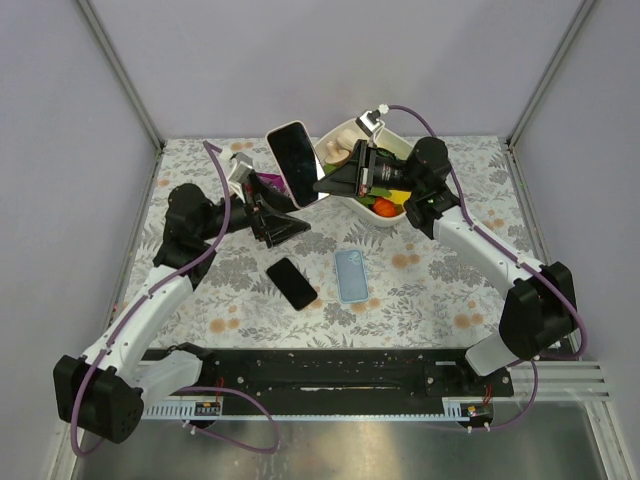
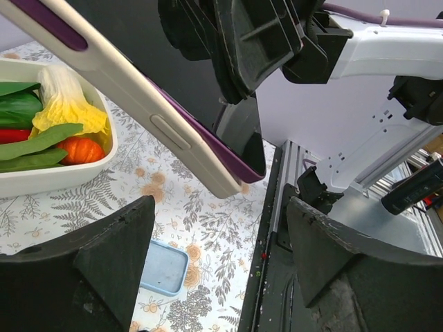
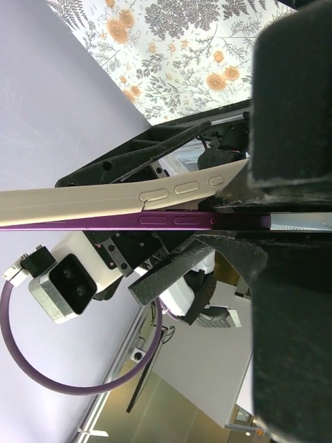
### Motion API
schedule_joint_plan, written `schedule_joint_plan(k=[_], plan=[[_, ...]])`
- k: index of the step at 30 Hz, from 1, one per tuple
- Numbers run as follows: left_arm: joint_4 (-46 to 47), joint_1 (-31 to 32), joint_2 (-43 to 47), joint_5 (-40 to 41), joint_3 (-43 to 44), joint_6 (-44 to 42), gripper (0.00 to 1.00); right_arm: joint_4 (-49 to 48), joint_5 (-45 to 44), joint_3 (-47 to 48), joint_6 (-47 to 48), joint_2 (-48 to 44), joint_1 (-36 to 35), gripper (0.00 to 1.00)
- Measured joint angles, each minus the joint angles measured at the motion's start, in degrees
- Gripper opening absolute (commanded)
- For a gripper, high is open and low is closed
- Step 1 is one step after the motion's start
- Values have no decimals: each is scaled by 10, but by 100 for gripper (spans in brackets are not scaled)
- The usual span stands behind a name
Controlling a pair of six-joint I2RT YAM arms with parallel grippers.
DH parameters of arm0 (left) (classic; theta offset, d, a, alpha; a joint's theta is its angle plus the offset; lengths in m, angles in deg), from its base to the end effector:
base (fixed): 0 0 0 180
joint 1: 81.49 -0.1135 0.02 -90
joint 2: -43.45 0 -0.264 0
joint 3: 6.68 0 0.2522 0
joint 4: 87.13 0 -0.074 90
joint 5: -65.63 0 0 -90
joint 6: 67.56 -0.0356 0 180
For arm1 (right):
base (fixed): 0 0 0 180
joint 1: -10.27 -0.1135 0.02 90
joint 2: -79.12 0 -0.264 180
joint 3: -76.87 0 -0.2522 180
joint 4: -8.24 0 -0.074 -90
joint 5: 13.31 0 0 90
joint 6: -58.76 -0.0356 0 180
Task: Take the phone out of the phone case
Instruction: Remove the phone case from the phone.
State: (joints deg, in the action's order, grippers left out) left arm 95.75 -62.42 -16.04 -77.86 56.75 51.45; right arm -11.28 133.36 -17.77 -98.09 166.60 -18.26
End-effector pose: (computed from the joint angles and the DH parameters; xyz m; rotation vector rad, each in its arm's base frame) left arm 0.2100 -0.1029 0.3696 0.6903 1.5064 -1.3246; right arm 0.2930 0.1932 0.3959 -0.5129 1.6650 1.9237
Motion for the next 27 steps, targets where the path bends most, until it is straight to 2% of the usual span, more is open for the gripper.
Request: schedule_joint_plan(k=[8,14,19,27], plan=[[-12,0,-7,23,10,-1,78,-12,1,-8,-1,0,0,0],[-44,0,-13,48,29,-12,73,-24,6,-13,-8,0,1,0],[-66,1,-16,69,37,-26,61,-40,5,-16,-15,0,2,0],[-78,1,-30,78,40,-31,52,-61,-2,-26,-22,0,5,0]])
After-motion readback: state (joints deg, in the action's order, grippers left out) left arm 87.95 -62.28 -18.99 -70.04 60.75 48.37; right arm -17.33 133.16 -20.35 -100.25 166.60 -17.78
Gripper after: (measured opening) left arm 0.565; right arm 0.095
